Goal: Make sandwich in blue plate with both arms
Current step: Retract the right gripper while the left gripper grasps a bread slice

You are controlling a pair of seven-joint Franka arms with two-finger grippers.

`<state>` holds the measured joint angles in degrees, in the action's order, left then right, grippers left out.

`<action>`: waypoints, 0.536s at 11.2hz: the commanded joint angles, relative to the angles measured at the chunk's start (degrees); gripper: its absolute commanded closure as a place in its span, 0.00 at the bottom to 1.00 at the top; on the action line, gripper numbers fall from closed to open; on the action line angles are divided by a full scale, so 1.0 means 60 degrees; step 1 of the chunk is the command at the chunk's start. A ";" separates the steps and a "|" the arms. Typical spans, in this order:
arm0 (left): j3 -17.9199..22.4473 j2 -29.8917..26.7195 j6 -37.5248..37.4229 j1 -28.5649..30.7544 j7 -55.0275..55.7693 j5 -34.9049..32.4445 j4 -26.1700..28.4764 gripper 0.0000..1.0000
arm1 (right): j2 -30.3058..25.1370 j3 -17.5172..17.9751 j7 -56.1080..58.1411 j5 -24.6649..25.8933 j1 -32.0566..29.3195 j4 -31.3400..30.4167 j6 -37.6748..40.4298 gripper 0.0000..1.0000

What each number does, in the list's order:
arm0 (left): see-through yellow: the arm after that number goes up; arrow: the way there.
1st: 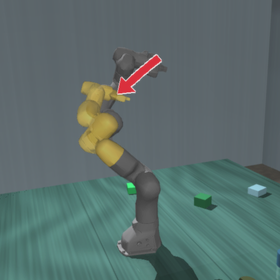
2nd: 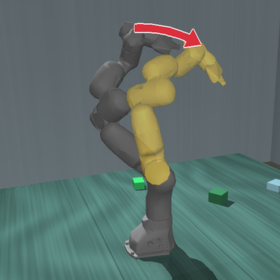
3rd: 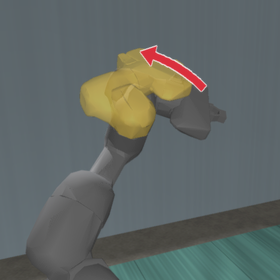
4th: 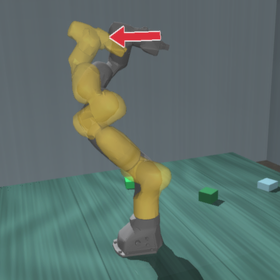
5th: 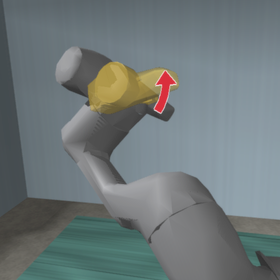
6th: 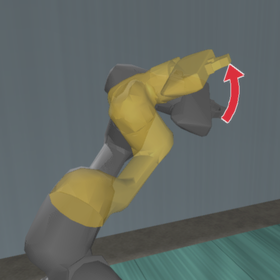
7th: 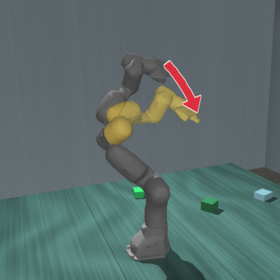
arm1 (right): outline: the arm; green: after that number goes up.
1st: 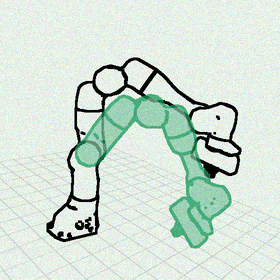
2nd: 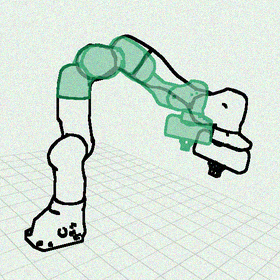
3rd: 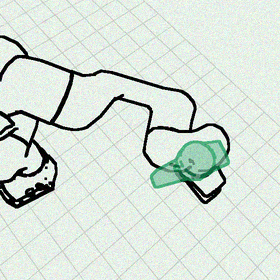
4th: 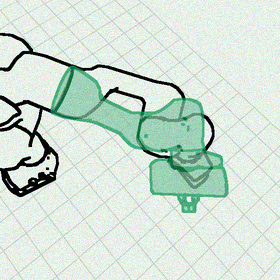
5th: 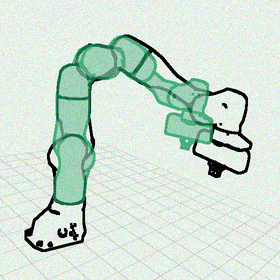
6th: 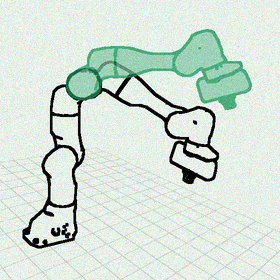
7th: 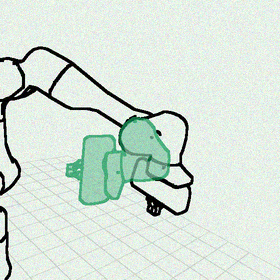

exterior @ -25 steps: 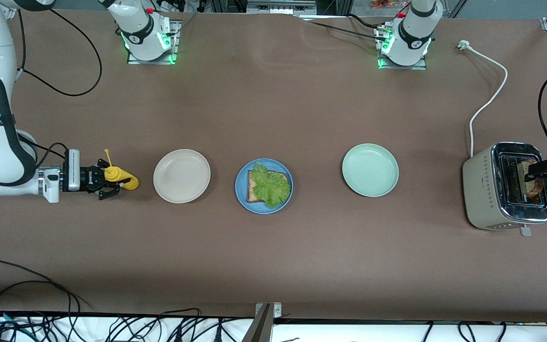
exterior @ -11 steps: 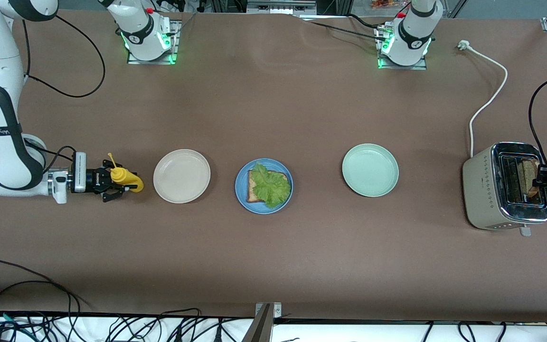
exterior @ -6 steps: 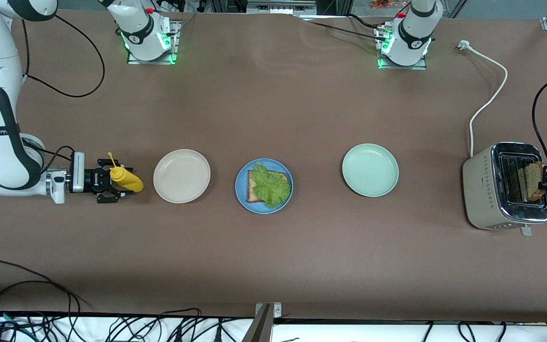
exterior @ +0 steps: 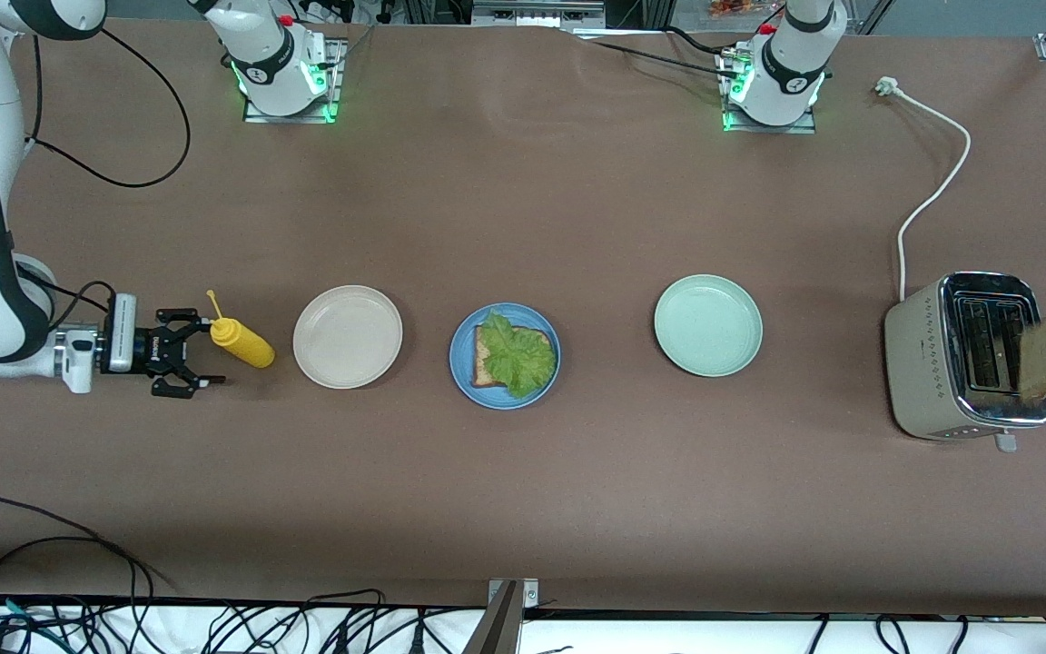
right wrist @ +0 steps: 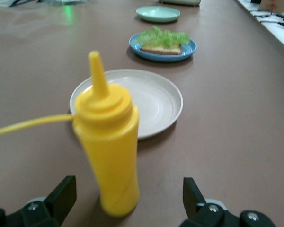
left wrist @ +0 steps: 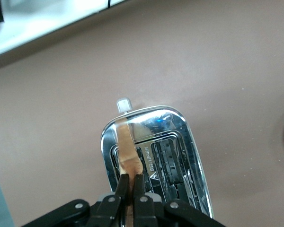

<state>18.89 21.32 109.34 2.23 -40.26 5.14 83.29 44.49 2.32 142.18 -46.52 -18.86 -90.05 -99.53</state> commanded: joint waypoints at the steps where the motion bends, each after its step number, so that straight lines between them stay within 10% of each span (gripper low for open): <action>1: -0.0042 -0.0826 -0.0848 -0.0137 0.0116 -0.0065 -0.0010 1.00 | -0.0484 -0.0399 -0.0111 0.0735 -0.0079 0.0183 0.0227 0.00; 6: -0.0802 -0.1604 -0.2312 -0.0254 0.0935 -0.0036 -0.0010 1.00 | -0.1333 -0.0532 -0.2085 0.2477 -0.0065 0.0638 0.0227 0.00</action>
<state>16.74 13.89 99.32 0.91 -38.16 5.16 83.09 39.39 -0.90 135.94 -36.51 -19.33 -86.82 -99.29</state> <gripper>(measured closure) 0.921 0.000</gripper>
